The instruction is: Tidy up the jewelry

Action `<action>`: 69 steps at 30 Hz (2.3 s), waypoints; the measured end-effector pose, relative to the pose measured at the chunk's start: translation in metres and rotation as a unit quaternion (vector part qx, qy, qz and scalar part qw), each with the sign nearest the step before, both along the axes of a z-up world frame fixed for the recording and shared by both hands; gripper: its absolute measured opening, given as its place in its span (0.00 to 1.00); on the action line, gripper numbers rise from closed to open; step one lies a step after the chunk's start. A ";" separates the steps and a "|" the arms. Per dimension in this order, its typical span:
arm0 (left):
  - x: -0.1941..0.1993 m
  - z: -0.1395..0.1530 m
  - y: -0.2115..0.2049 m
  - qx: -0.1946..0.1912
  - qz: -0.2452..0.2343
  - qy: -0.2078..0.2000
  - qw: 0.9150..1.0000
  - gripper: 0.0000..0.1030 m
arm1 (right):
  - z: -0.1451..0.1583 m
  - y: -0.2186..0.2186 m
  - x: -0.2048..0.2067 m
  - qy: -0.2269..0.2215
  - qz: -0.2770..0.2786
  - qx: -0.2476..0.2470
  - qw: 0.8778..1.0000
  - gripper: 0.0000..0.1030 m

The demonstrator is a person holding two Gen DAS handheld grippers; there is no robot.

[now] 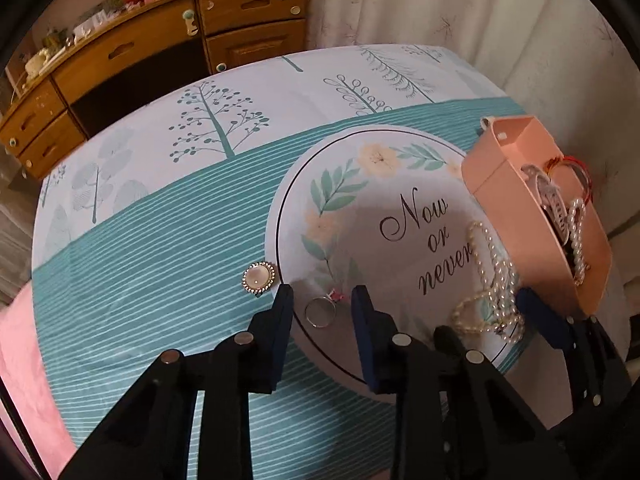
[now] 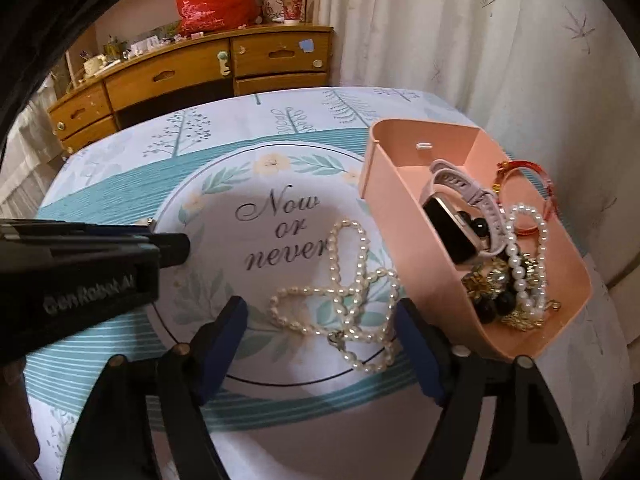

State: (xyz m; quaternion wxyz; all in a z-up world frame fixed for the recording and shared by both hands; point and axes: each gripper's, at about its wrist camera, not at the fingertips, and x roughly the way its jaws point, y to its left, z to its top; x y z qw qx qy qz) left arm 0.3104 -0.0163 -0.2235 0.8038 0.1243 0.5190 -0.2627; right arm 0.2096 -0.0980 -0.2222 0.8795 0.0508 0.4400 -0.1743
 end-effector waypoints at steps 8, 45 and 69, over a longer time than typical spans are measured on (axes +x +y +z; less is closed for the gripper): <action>-0.001 0.001 0.009 -0.001 0.014 -0.009 1.000 0.12 | 0.001 0.015 0.004 -0.009 0.056 0.008 0.998 0.13; -0.038 0.098 0.006 -0.032 0.137 -0.065 0.988 0.05 | 0.126 -0.025 -0.056 -0.158 0.202 0.070 0.964 0.09; -0.096 0.129 -0.117 -0.105 0.085 -0.053 0.989 0.05 | 0.156 -0.117 -0.088 -0.180 0.235 -0.055 0.954 0.09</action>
